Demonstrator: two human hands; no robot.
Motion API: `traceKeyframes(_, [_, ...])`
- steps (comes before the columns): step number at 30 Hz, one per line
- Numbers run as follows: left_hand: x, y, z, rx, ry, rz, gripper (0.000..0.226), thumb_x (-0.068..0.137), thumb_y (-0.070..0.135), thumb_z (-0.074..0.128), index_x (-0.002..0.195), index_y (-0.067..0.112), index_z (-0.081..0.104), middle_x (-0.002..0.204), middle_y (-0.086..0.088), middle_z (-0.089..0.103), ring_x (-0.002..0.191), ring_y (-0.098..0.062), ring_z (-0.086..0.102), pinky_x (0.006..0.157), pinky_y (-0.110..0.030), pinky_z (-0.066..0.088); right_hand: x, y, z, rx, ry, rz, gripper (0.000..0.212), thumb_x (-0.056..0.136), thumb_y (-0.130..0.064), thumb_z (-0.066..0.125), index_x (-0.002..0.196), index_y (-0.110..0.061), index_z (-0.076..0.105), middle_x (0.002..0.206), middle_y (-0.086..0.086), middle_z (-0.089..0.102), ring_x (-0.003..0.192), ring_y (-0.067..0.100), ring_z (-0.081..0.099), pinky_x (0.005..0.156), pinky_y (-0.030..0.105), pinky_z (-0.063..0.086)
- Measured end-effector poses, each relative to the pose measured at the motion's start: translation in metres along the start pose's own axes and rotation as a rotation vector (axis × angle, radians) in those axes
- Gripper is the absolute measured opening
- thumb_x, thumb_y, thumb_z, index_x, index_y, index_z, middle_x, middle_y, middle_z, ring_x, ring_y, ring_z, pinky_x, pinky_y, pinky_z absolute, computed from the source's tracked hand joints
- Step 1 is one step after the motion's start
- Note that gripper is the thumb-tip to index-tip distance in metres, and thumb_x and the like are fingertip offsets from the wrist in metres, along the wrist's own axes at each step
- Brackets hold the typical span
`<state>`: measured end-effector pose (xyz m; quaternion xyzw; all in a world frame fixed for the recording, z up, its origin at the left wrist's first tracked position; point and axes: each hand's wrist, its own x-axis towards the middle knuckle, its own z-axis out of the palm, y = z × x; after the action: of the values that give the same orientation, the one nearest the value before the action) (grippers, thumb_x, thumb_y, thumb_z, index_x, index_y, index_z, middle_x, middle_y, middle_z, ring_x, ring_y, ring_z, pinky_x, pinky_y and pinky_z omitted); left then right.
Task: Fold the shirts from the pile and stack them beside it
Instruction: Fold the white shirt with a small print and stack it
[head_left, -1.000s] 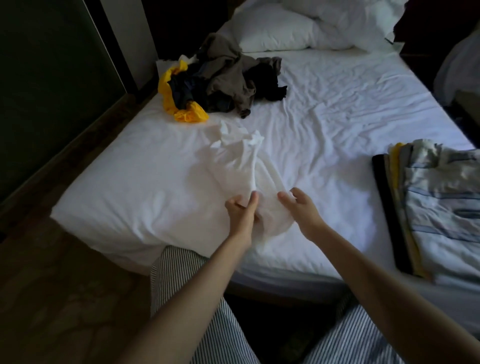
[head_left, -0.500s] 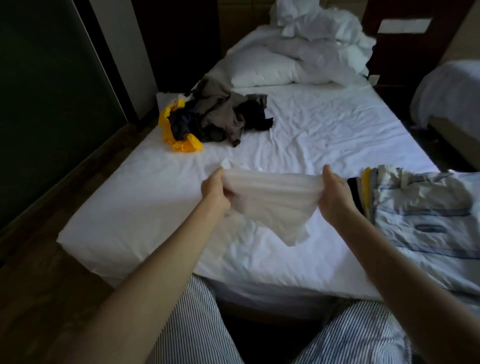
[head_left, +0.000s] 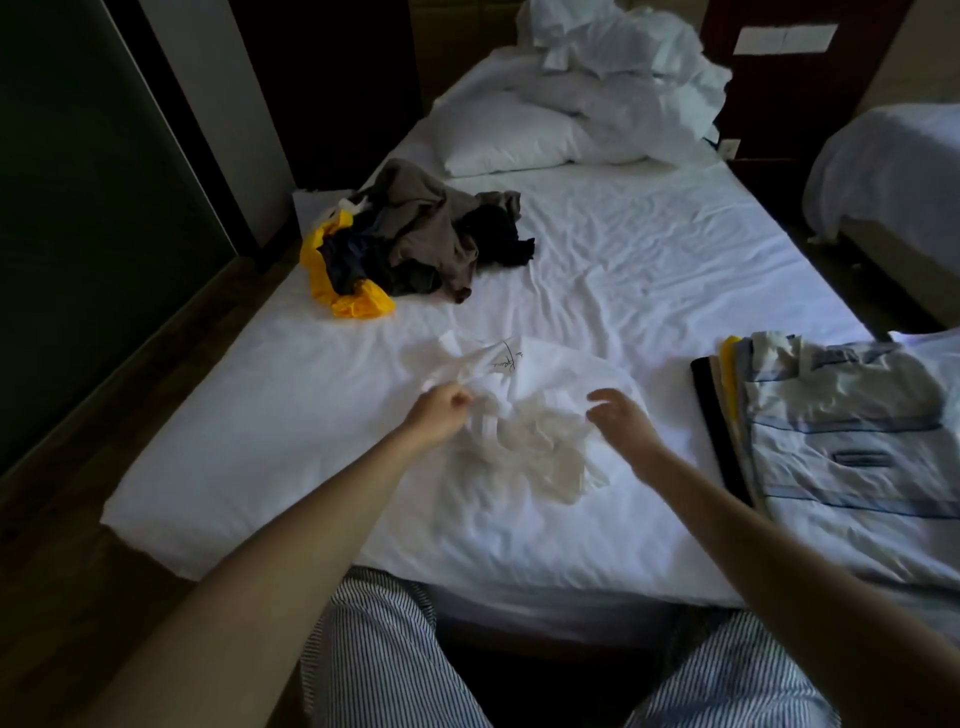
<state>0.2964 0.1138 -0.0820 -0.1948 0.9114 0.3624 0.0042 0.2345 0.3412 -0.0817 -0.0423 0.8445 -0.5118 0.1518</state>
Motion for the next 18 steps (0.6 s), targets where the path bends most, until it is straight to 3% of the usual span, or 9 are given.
traceKeyframes(2, [0.000, -0.010, 0.015, 0.125, -0.028, 0.027, 0.022, 0.089, 0.014, 0.051, 0.106, 0.017, 0.064, 0.116, -0.006, 0.064, 0.111, -0.027, 0.057, 0.093, -0.036, 0.045, 0.003, 0.017, 0.016, -0.329, -0.091, -0.089, 0.034, 0.088, -0.012, 0.058, 0.122, -0.016, 0.055, 0.115, 0.009, 0.057, 0.105, 0.023, 0.055, 0.087, 0.026, 0.039])
traceKeyframes(3, [0.001, -0.011, 0.020, 0.201, -0.025, 0.061, 0.028, 0.088, 0.016, 0.052, 0.115, 0.020, 0.062, 0.120, -0.005, 0.061, 0.115, -0.027, 0.054, 0.095, -0.034, 0.043, 0.002, 0.021, 0.021, -0.478, -0.126, -0.127, 0.045, 0.088, -0.019, 0.059, 0.131, -0.021, 0.050, 0.130, 0.006, 0.052, 0.120, 0.025, 0.047, 0.097, 0.029, 0.035])
traceKeyframes(5, [0.003, -0.009, 0.029, 0.367, 0.003, 0.153, 0.043, 0.086, 0.018, 0.054, 0.129, 0.025, 0.054, 0.130, -0.005, 0.051, 0.125, -0.027, 0.043, 0.100, -0.031, 0.037, 0.002, 0.025, 0.030, -0.676, -0.149, -0.200, 0.058, 0.087, -0.033, 0.059, 0.141, -0.032, 0.036, 0.144, -0.001, 0.038, 0.133, 0.025, 0.033, 0.105, 0.033, 0.026])
traceKeyframes(7, [0.003, -0.006, 0.034, 0.496, 0.017, 0.249, 0.051, 0.084, 0.020, 0.056, 0.134, 0.030, 0.049, 0.136, -0.005, 0.041, 0.131, -0.027, 0.033, 0.103, -0.030, 0.030, 0.002, 0.025, 0.034, -0.761, -0.134, -0.210, 0.066, 0.087, -0.044, 0.059, 0.144, -0.035, 0.028, 0.144, 0.000, 0.037, 0.133, 0.026, 0.032, 0.104, 0.035, 0.025])
traceKeyframes(9, [0.002, -0.001, 0.036, 0.564, -0.076, 0.332, 0.055, 0.083, 0.023, 0.058, 0.135, 0.036, 0.047, 0.141, -0.004, 0.033, 0.135, -0.026, 0.026, 0.106, -0.032, 0.023, 0.007, 0.023, 0.033, -0.768, -0.110, -0.198, 0.072, 0.086, -0.049, 0.058, 0.145, -0.034, 0.021, 0.138, 0.004, 0.043, 0.128, 0.028, 0.039, 0.100, 0.037, 0.028])
traceKeyframes(13, [0.001, 0.005, 0.039, 0.856, -0.318, 0.497, 0.034, 0.087, 0.040, 0.056, 0.118, 0.027, 0.059, 0.136, 0.001, 0.041, 0.134, -0.024, 0.024, 0.107, -0.034, 0.018, 0.015, 0.018, 0.025, -0.861, -0.169, -0.284, 0.077, 0.088, -0.050, 0.054, 0.149, -0.038, 0.008, 0.134, 0.005, 0.042, 0.126, 0.026, 0.039, 0.100, 0.035, 0.027])
traceKeyframes(15, [0.001, 0.004, 0.037, 0.994, -0.337, 0.577, 0.034, 0.090, 0.036, 0.050, 0.119, 0.021, 0.058, 0.133, 0.001, 0.048, 0.134, -0.023, 0.028, 0.106, -0.035, 0.018, 0.015, 0.016, 0.022, -0.994, -0.221, -0.418, 0.071, 0.090, -0.050, 0.051, 0.149, -0.038, 0.014, 0.143, 0.005, 0.031, 0.133, 0.024, 0.028, 0.104, 0.034, 0.021])
traceKeyframes(18, [0.000, 0.009, 0.020, 0.867, -0.230, 0.623, 0.031, 0.094, 0.036, 0.048, 0.117, 0.019, 0.059, 0.123, 0.000, 0.058, 0.127, -0.020, 0.039, 0.105, -0.031, 0.018, 0.019, 0.013, 0.020, -1.141, -0.329, -0.512, 0.057, 0.088, -0.051, 0.053, 0.141, -0.036, 0.037, 0.151, 0.001, 0.019, 0.140, 0.021, 0.015, 0.108, 0.035, 0.014])
